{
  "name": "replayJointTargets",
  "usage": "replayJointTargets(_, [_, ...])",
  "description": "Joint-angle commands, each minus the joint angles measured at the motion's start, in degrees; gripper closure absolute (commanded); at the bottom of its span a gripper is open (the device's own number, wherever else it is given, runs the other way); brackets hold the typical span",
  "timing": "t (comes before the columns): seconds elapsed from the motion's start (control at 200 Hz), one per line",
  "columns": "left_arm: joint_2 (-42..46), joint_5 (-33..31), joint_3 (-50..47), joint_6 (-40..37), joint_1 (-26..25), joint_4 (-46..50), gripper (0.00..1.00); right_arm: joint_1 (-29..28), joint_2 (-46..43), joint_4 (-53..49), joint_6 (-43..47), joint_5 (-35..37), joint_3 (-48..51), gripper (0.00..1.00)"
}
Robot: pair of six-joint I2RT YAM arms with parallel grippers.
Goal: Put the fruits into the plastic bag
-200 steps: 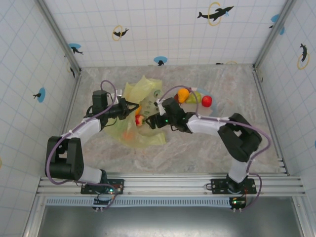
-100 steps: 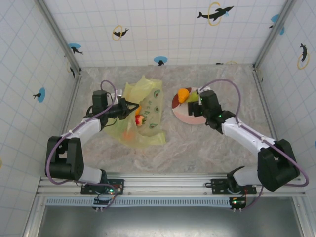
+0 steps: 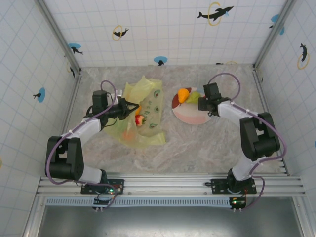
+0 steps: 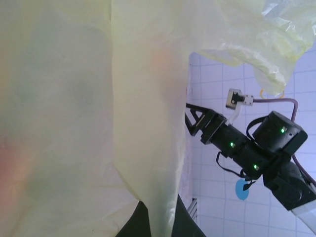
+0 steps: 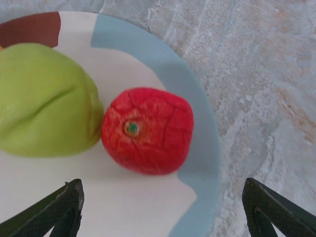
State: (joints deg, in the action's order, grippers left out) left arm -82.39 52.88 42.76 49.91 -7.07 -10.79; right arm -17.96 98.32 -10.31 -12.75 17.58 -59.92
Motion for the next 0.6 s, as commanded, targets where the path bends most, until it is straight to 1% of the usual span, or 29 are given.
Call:
replayJointTargets(0.0, [-0.12, -0.21, 0.38, -0.74, -0.14, 0.38, 1.0, 0.69, 2.76, -0.98, -1.02, -0.88, -4.05, 0.17])
replayJointTargets(0.4, [-0.29, -0.21, 0.34, -0.87, -0.14, 0.53, 1.0, 2.82, 9.93, -2.06, -1.47, -0.67, -10.54, 0.26])
replayJointTargets(0.595, [-0.55, -0.29, 0.38, -0.87, -0.14, 0.66, 1.0, 3.58, 11.75, -1.31, -1.84, -2.22, -10.84, 0.27])
